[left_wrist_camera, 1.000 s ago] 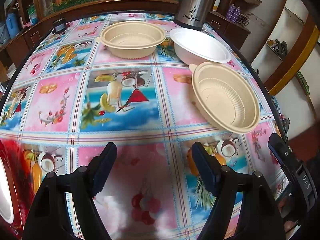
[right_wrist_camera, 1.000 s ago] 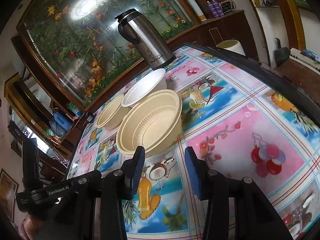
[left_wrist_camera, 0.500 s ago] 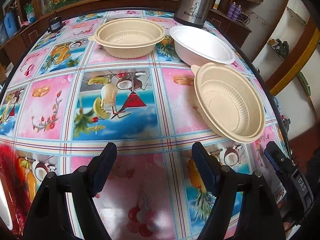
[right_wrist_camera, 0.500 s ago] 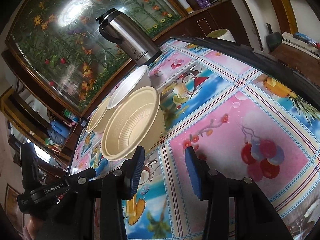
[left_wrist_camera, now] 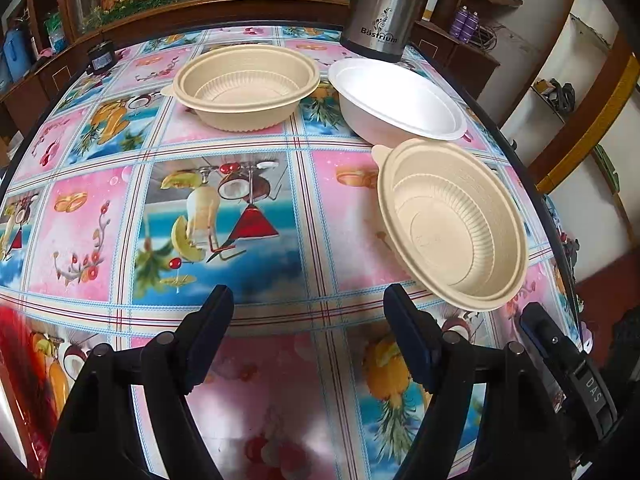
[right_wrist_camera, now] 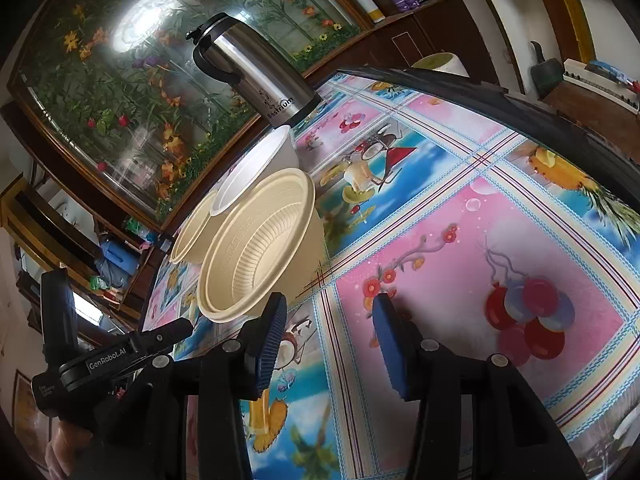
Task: Organize plates and bowls
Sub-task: 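Move the right tool to the rim of the large beige bowl, then grasp the large beige bowl rim with the right tool and lift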
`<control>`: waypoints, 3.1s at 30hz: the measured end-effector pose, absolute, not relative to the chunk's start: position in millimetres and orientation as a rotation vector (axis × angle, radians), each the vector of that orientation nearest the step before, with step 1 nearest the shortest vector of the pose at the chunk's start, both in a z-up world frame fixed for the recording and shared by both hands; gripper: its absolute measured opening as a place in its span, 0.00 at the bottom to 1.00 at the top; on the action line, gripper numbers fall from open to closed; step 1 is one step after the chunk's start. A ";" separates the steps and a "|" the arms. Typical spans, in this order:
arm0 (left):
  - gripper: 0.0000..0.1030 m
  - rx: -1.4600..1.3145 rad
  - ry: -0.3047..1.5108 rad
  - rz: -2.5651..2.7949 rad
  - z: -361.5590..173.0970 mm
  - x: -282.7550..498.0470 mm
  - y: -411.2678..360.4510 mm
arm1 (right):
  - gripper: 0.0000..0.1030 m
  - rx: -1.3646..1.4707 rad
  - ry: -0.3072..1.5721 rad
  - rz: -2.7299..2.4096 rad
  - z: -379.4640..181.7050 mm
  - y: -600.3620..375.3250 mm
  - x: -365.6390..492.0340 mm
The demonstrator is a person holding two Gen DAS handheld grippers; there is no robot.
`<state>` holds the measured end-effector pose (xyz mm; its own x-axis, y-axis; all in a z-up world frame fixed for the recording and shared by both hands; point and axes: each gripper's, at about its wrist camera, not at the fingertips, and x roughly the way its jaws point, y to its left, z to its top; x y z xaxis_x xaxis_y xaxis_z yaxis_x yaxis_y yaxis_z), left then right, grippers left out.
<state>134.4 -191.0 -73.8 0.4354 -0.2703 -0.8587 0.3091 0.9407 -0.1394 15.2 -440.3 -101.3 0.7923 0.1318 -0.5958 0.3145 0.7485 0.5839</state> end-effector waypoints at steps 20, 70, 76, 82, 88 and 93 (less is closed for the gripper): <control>0.75 0.035 1.063 -0.373 -74.3 142.8 -197.0 | 0.47 0.738 0.688 -0.112 -104.6 -441.0 18.8; 0.75 0.073 1.060 -0.253 -81.6 182.9 -219.5 | 0.58 0.738 0.607 -0.126 -86.8 -453.5 71.7; 0.75 0.096 1.039 -0.244 -79.8 179.5 -223.2 | 0.58 0.744 0.610 -0.121 -88.0 -454.4 71.9; 0.75 0.106 1.035 -0.238 -81.6 179.8 -224.9 | 0.58 0.749 0.616 -0.126 -90.2 -453.3 72.1; 0.75 0.111 1.033 -0.233 -83.7 180.2 -226.2 | 0.53 0.756 0.626 -0.127 -92.8 -453.3 74.7; 0.75 0.116 1.039 -0.228 -87.6 181.4 -227.6 | 0.55 0.769 0.644 -0.127 -95.2 -454.8 77.4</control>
<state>181.4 -227.6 -87.6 0.4864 -0.1323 -0.8637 0.2418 0.9702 -0.0124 77.4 -454.8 -95.2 0.8023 0.1209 -0.5846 0.3339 0.7209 0.6073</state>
